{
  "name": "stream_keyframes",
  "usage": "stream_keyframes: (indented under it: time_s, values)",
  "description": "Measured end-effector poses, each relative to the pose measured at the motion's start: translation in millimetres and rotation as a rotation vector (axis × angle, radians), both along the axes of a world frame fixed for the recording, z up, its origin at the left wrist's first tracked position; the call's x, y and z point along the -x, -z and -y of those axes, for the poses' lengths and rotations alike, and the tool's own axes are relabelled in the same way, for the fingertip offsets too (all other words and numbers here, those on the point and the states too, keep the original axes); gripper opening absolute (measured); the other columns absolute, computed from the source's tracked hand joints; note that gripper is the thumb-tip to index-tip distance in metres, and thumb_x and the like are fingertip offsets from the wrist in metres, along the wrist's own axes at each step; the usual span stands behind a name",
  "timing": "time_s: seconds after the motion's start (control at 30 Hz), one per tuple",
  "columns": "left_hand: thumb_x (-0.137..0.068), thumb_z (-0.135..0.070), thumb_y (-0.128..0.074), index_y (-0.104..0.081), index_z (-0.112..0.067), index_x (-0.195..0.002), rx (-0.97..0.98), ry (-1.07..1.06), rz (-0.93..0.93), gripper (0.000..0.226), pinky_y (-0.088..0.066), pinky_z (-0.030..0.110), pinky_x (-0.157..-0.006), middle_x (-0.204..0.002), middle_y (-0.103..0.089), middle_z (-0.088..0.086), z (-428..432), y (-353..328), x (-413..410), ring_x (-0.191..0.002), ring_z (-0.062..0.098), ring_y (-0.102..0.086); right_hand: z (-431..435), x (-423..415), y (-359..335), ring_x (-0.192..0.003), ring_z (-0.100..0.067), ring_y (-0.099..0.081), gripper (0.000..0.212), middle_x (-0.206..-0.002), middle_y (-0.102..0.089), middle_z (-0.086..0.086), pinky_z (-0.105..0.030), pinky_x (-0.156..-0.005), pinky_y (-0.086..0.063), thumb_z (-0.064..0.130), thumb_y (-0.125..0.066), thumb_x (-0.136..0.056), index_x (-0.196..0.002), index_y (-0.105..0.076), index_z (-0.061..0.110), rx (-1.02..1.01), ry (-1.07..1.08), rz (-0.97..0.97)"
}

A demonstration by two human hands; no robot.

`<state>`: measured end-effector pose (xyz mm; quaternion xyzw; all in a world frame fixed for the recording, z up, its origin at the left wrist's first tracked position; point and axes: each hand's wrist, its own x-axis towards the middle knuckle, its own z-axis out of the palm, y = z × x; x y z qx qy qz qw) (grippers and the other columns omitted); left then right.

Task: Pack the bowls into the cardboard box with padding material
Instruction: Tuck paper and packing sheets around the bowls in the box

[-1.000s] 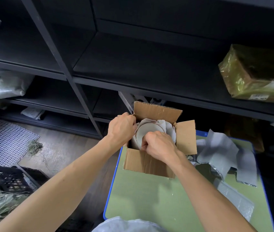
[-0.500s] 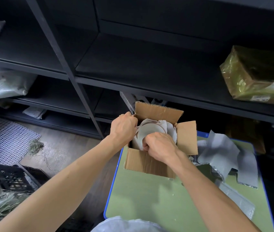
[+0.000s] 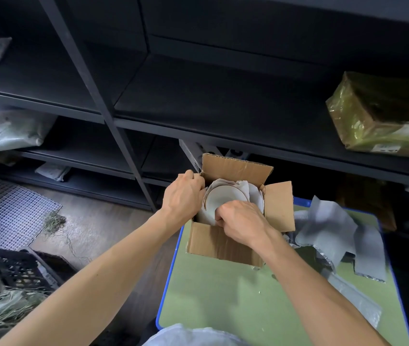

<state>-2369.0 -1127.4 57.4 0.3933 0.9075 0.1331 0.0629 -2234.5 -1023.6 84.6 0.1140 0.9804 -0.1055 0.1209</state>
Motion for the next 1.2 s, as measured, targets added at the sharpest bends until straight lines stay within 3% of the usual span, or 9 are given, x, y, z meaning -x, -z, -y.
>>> stream_keyframes:
  time_s: [0.2,0.47,0.6,0.8,0.93,1.03,1.2]
  values:
    - [-0.103,-0.039,-0.042,-0.065,-0.017,-0.098,-0.026,0.018,0.013,0.033,-0.045,0.031,-0.064,-0.094,-0.054,-0.003,1.9,-7.6,-3.9,-0.082,0.014,-0.048,3.3,-2.6,5.8,-0.099,-0.029,-0.064,0.020,-0.101,-0.072,-0.004,-0.031,-0.065,-0.037,0.017,-0.055,-0.092,-0.104,-0.070,0.024,0.026,0.041,-0.091]
    - [-0.102,-0.024,-0.046,-0.065,-0.015,-0.097,-0.043,0.025,0.006,0.022,-0.042,0.028,-0.064,-0.098,-0.060,0.001,2.6,-11.9,-5.5,-0.087,0.017,-0.057,2.3,-4.2,12.7,-0.099,-0.028,-0.063,0.028,-0.098,-0.072,-0.004,-0.032,-0.073,-0.044,0.000,-0.053,-0.084,-0.099,-0.069,0.018,0.100,0.053,-0.059]
    - [-0.102,-0.024,-0.046,-0.064,-0.017,-0.098,-0.010,0.001,0.028,0.020,-0.037,0.027,-0.064,-0.099,-0.060,0.002,2.8,-10.8,-5.1,-0.078,0.014,-0.047,5.5,-3.1,16.0,-0.099,-0.028,-0.063,0.030,-0.099,-0.072,-0.005,-0.029,-0.070,-0.037,-0.001,-0.053,-0.085,-0.099,-0.071,0.018,0.093,0.058,-0.079]
    - [-0.101,-0.030,-0.045,-0.064,-0.024,-0.101,-0.098,0.015,0.076,0.020,-0.037,0.026,-0.061,-0.093,-0.056,-0.010,10.9,-6.0,-0.3,-0.075,0.011,-0.049,4.9,-8.3,12.3,-0.098,-0.026,-0.065,0.026,-0.099,-0.074,-0.002,-0.036,-0.077,-0.053,0.010,-0.053,-0.089,-0.099,-0.074,0.022,0.087,0.125,-0.115]
    - [-0.100,-0.036,-0.046,-0.054,-0.023,-0.094,-0.151,0.001,0.124,0.016,-0.041,0.029,-0.056,-0.086,-0.061,-0.007,21.7,-10.0,-2.5,-0.068,0.016,-0.057,11.0,-14.6,9.9,-0.098,-0.025,-0.064,0.024,-0.101,-0.073,0.003,-0.035,-0.075,-0.052,0.016,-0.051,-0.093,-0.100,-0.073,0.024,0.072,0.166,-0.165]
    - [-0.095,-0.042,-0.056,-0.042,-0.020,-0.089,-0.145,-0.034,0.194,0.027,-0.042,0.034,-0.055,-0.073,-0.057,-0.003,28.8,-11.9,-10.8,-0.064,0.024,-0.057,18.4,-19.7,9.4,-0.092,-0.025,-0.060,0.022,-0.091,-0.065,0.005,-0.037,-0.065,-0.048,0.020,-0.047,-0.095,-0.092,-0.069,0.023,0.033,0.211,-0.209]
    - [-0.091,-0.025,-0.059,-0.035,-0.025,-0.089,-0.164,-0.021,0.228,0.024,-0.041,0.037,-0.053,-0.069,-0.054,-0.006,30.5,5.5,-11.7,-0.059,0.018,-0.052,31.7,-38.6,18.0,-0.103,-0.019,-0.056,0.019,-0.100,-0.065,0.005,-0.038,-0.077,-0.050,0.023,-0.054,-0.098,-0.105,-0.071,0.022,0.070,0.298,-0.279]
